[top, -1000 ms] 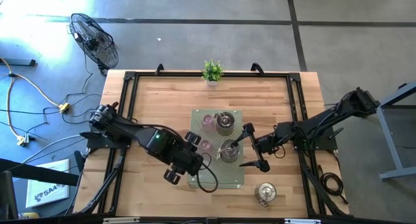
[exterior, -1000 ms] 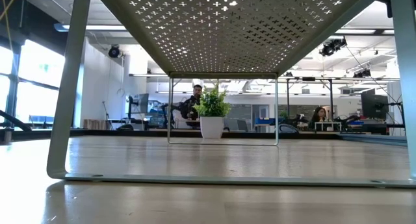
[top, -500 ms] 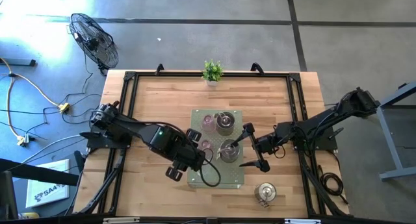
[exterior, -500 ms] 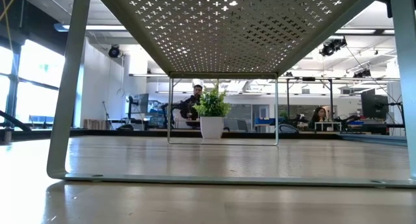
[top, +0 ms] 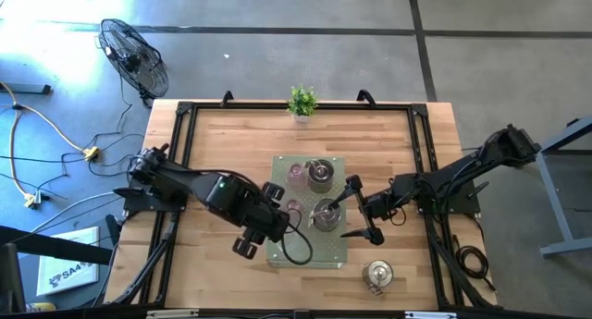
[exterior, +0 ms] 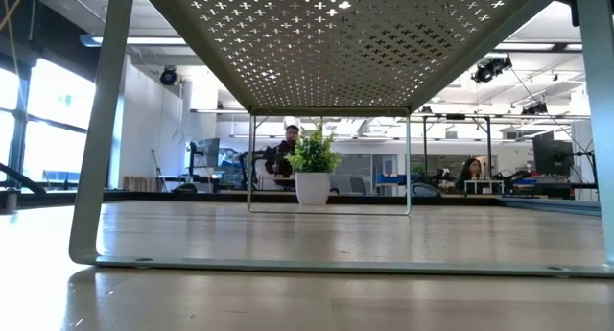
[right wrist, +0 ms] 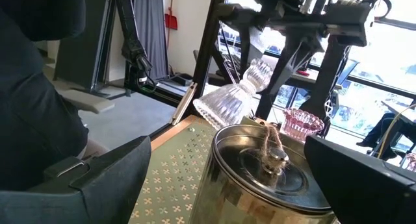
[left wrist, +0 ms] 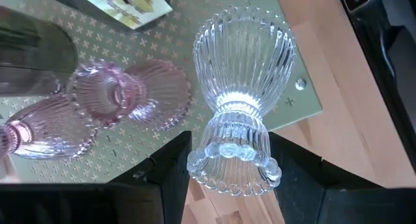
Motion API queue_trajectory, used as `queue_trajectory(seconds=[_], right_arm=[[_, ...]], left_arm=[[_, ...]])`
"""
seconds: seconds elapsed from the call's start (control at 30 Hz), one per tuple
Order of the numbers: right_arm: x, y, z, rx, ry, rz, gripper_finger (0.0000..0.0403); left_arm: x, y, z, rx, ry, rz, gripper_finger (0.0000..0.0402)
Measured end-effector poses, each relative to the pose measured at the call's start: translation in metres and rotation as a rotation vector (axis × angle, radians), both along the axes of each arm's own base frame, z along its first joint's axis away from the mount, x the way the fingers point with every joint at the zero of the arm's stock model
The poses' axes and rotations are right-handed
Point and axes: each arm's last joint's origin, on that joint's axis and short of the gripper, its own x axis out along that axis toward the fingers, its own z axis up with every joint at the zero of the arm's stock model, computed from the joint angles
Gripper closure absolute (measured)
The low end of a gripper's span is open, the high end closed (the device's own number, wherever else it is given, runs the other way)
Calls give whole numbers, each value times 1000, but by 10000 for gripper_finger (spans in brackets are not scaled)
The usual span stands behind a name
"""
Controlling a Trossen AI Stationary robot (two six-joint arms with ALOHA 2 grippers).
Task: Pick & Place candle stick holders
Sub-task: Put the transparent candle holder on the shelf
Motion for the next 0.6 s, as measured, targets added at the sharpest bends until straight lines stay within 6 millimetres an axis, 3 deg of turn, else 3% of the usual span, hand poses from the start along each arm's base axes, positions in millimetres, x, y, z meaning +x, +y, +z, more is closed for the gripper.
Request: queue_trajectory(seconds=[0.27,0.4,0.6], right_arm=[[0,0,0,0,-1,-6,3],[0,-1,0,1,-1,-38,3],[1,-2,0,8,8,-53,3]], left_arm=[[2,-1,4,28,84,33,224],[14,-8,4,-33,78,-16,224],[15,-8,9,-24,59,-40,224]])
